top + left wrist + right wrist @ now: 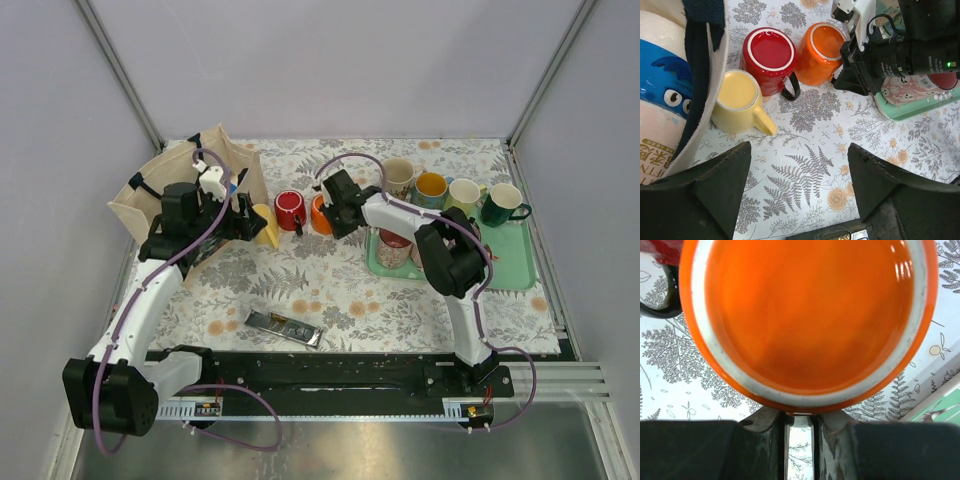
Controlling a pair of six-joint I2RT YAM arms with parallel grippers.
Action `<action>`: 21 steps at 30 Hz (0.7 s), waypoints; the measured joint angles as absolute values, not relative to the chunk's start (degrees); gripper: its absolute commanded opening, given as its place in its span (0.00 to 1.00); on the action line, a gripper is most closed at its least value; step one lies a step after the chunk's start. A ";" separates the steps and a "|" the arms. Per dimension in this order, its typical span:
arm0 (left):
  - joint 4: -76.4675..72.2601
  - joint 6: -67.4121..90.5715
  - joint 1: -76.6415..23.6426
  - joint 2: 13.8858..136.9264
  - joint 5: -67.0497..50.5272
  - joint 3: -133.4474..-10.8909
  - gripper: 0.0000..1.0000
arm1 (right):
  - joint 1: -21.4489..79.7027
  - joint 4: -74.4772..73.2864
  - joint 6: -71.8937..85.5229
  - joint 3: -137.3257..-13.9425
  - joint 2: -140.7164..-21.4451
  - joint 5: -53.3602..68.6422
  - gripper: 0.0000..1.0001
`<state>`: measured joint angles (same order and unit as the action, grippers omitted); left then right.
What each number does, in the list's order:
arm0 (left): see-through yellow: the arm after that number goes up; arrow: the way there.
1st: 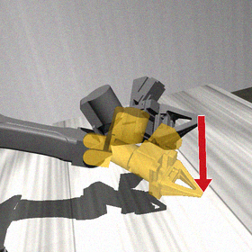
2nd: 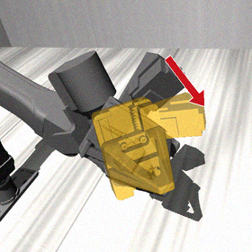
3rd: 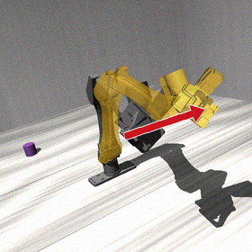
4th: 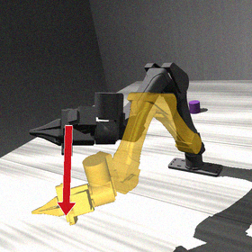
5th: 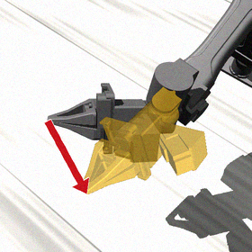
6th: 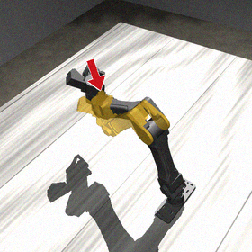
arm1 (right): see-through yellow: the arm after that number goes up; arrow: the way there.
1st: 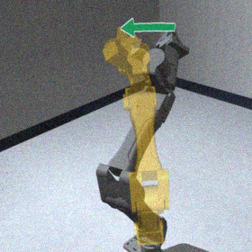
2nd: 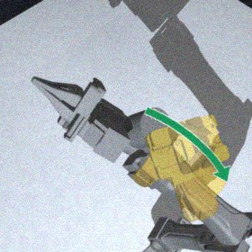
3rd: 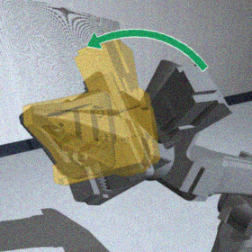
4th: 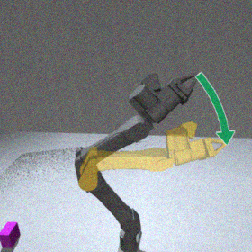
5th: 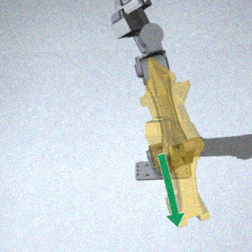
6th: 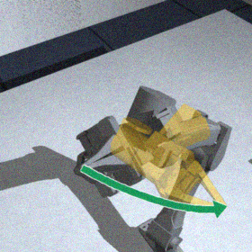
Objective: Turn the mug right side up
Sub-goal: Turn over the cup at the center of the board.
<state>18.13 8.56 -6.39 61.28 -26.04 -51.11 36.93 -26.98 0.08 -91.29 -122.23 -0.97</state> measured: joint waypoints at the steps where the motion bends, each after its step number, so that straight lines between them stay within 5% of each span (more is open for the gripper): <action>1: 18.37 8.19 -6.39 61.30 -26.15 -51.29 0.81 | 36.67 -26.98 -0.12 -91.29 -122.10 -0.43 0.00; 10: 17.21 -11.99 -12.71 53.21 -26.15 -49.12 0.86 | 29.34 -32.18 0.62 -88.42 -111.98 25.26 0.00; 16: 3.84 -37.08 -26.74 38.00 -21.87 -35.33 0.87 | 25.06 -32.86 2.90 -90.24 -105.62 43.53 0.00; 21: -7.77 -53.43 -30.72 41.43 -19.64 -30.28 0.88 | 25.50 -33.89 2.31 -89.01 -103.31 54.81 0.00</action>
